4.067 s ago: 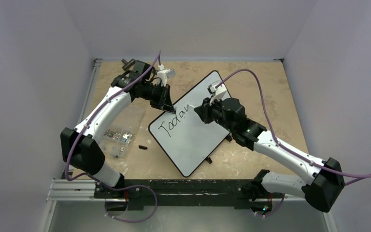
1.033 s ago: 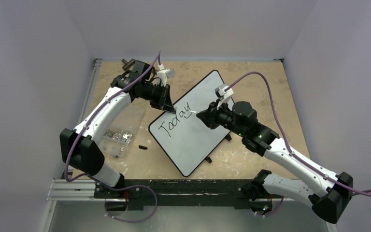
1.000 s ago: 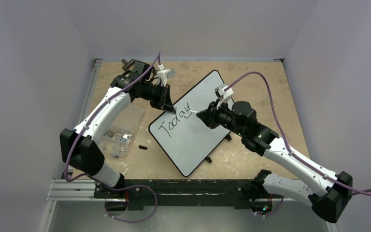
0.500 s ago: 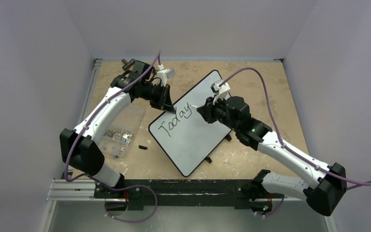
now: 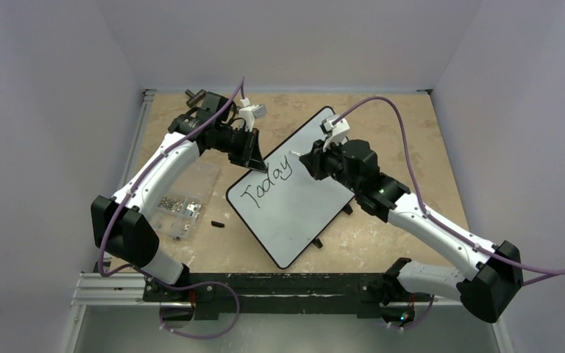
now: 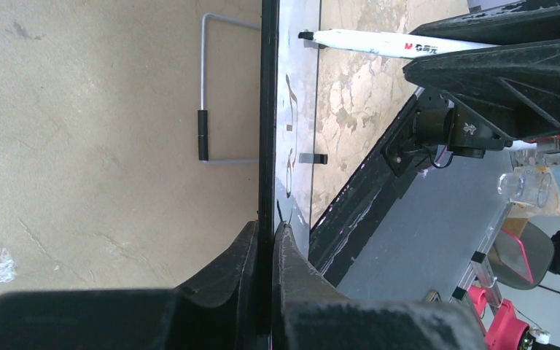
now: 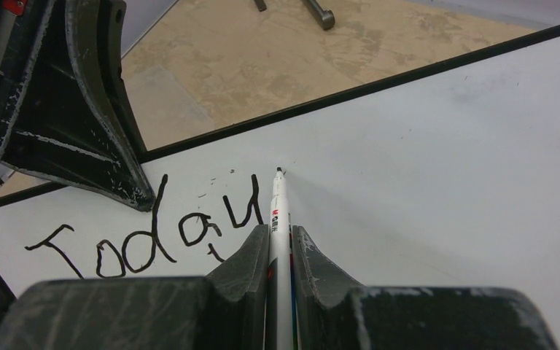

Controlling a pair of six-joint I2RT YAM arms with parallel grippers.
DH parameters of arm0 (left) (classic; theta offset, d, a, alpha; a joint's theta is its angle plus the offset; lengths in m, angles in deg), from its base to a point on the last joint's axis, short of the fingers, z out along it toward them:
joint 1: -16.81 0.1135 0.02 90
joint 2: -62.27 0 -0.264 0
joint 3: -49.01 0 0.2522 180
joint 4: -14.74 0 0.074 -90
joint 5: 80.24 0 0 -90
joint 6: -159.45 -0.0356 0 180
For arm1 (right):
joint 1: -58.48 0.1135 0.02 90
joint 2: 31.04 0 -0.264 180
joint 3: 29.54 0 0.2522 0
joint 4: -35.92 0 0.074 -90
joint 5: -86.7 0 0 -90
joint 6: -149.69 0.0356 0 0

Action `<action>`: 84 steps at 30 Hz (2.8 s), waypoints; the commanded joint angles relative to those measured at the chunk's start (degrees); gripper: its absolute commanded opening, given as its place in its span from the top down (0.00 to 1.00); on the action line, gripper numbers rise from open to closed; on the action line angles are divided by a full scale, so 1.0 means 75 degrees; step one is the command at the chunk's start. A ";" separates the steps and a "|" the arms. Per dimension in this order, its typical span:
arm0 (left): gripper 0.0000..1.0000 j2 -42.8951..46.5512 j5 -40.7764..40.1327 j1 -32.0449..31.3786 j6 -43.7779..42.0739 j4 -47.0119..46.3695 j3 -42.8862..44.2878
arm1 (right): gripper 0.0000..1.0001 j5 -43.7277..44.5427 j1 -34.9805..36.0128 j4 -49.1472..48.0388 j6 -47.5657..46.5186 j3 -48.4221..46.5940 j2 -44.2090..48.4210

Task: Write a sentence on the whiteboard

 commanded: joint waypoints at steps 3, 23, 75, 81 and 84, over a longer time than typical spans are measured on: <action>1.00 0.0347 -0.0813 0.0038 -0.0270 -0.0223 0.0016 | 1.00 -0.0084 -0.0060 -0.0454 -0.0105 -0.0358 -0.0188; 1.00 0.0363 -0.0836 0.0038 -0.0258 -0.0218 0.0016 | 1.00 -0.0271 -0.0073 -0.0379 0.0077 0.0326 -0.0176; 1.00 0.0425 -0.0806 0.0038 -0.0258 -0.0230 0.0020 | 1.00 0.0339 -0.0429 -0.0166 -0.0125 -0.0332 -0.0401; 1.00 0.0416 -0.0804 0.0038 -0.0258 -0.0233 0.0014 | 1.00 -0.0118 -0.0431 -0.0370 -0.0133 -0.0192 -0.0342; 1.00 0.0419 -0.0804 0.0038 -0.0254 -0.0236 0.0015 | 1.00 -0.0344 -0.0429 -0.0374 -0.0104 -0.0148 -0.0317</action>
